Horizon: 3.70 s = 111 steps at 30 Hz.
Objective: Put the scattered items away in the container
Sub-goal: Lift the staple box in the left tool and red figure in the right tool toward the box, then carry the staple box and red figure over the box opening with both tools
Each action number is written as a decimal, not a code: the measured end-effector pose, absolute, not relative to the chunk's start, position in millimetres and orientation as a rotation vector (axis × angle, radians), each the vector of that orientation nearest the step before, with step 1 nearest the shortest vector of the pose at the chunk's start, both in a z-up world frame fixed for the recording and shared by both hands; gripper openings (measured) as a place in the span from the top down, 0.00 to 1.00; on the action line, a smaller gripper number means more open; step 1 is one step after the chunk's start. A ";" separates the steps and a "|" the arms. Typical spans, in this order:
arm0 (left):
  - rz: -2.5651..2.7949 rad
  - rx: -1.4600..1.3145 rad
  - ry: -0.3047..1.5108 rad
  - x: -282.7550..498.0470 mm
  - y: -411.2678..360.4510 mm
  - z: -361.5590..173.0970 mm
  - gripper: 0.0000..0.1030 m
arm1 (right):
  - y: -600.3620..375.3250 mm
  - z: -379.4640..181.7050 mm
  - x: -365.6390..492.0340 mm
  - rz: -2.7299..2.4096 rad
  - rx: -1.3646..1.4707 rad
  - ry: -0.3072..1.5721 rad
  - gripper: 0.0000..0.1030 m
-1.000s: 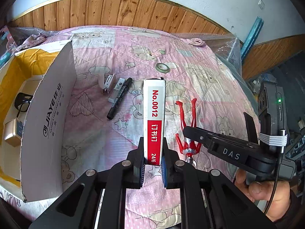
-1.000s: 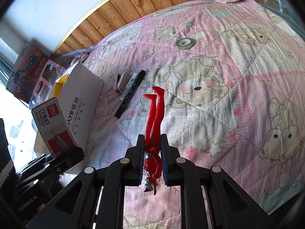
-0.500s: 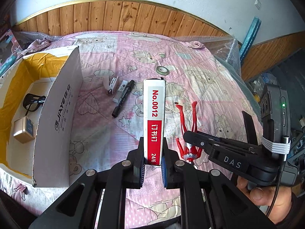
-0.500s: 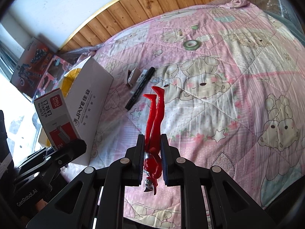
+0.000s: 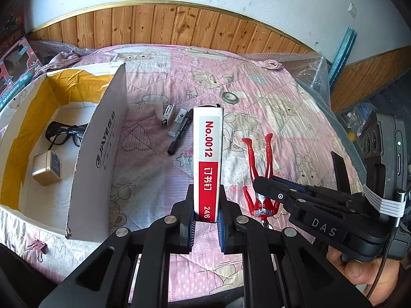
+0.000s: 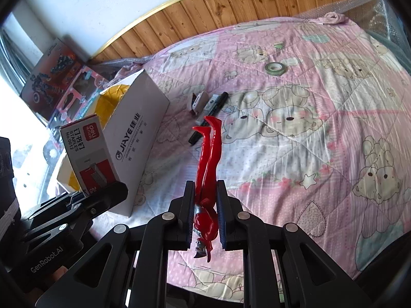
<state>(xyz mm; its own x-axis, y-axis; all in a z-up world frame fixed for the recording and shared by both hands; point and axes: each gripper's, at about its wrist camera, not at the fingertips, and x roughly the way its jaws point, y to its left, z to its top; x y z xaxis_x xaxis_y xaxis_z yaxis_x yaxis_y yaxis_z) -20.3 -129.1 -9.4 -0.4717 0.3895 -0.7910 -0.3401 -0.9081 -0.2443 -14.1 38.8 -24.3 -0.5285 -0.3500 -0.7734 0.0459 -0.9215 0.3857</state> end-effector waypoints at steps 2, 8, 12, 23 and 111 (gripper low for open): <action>2.386 -1.298 -0.078 -19.6 -133.2 -9.4 0.86 | 34.3 -22.8 -13.2 -2.517 1.379 -0.460 0.85; 2.395 -1.290 -0.106 -17.5 -144.0 -6.9 0.86 | 20.3 -14.3 -11.1 -2.519 1.362 -0.412 0.85; 2.403 -1.283 -0.129 -15.9 -151.4 -4.9 0.86 | 11.4 -7.7 -9.9 -2.518 1.345 -0.377 0.85; 2.429 -1.253 -0.198 -12.6 -174.4 5.7 0.86 | -14.4 6.2 -10.3 -2.514 1.312 -0.288 0.85; 2.628 -1.211 -0.529 -166.2 -338.8 26.0 0.86 | -184.1 75.2 -172.5 -2.329 1.092 0.051 0.85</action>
<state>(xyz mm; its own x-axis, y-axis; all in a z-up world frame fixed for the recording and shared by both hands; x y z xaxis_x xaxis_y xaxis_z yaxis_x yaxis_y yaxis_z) -166.2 -338.8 26.0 -0.6442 0.3244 -0.6927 -0.0311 -0.9160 -0.4000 -172.5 -184.1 75.2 -0.5103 -0.4723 -0.7187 0.5032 -0.8417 0.1959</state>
